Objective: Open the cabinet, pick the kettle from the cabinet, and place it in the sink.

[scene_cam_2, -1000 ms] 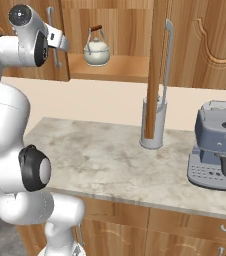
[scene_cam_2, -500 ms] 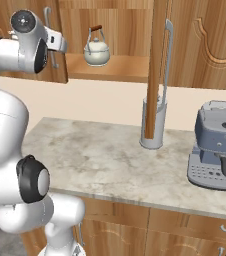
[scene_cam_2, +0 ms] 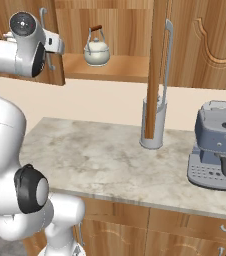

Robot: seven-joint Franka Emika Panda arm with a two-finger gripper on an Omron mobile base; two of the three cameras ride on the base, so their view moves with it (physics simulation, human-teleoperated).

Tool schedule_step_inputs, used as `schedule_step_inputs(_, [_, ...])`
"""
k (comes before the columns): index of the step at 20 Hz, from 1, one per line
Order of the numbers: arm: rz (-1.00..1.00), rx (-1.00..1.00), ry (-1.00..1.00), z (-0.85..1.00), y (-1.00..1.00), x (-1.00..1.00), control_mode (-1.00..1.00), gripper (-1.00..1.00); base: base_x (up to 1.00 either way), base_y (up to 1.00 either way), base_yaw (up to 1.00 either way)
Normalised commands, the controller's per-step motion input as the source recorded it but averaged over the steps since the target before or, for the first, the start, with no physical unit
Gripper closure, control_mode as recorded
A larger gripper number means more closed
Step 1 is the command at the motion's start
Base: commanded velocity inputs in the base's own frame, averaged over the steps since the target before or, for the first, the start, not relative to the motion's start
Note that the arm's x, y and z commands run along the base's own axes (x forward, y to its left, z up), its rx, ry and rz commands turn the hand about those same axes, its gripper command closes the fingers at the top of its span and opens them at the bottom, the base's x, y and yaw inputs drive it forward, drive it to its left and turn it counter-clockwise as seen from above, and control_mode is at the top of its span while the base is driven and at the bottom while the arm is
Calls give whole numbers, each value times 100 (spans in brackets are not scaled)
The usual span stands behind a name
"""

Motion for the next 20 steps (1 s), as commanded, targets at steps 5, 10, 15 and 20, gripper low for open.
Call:
schedule_step_inputs(5, [4, 0, 0, 0, 40, -38, -100, 100, 0, 0, 0])
schedule_step_inputs(10, [0, -1, 0, 0, 42, -36, -100, 100, 0, 0, 0])
schedule_step_inputs(15, [0, -3, 0, 0, 43, -34, -100, 100, 0, 0, 0])
schedule_step_inputs(20, [0, -7, 0, 0, 42, -34, -100, 100, 0, 0, 0])
